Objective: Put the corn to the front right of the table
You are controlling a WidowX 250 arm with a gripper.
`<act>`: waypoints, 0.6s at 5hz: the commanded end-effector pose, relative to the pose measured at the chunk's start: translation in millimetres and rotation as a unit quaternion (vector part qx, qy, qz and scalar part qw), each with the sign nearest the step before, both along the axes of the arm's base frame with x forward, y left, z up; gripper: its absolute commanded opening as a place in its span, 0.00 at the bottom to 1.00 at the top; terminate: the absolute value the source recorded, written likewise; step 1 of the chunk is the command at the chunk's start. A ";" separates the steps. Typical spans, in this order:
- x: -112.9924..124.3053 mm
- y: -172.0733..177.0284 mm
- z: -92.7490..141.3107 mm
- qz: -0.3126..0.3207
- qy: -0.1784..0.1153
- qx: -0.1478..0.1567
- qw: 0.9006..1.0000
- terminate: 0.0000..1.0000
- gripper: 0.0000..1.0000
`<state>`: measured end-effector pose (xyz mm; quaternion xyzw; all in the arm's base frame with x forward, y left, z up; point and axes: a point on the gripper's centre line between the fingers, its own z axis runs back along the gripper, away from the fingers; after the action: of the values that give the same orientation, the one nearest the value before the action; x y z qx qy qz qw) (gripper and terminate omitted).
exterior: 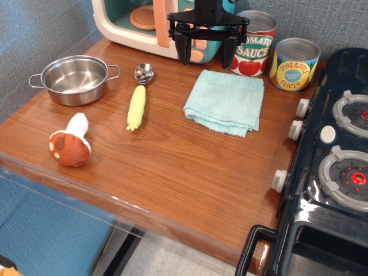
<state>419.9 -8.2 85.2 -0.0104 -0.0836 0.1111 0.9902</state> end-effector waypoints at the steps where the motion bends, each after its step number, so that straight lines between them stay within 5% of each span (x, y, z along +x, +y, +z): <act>1: 0.0 0.0 0.0 0.000 0.000 0.000 1.000 0.00 1.00; 2: -15.5 33.2 -19.0 0.033 0.004 0.006 0.999 0.00 1.00; 3: -35.9 58.3 -31.6 0.040 0.013 0.047 0.998 0.00 1.00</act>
<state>375.6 49.1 22.5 0.0433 -0.0370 0.1497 0.9871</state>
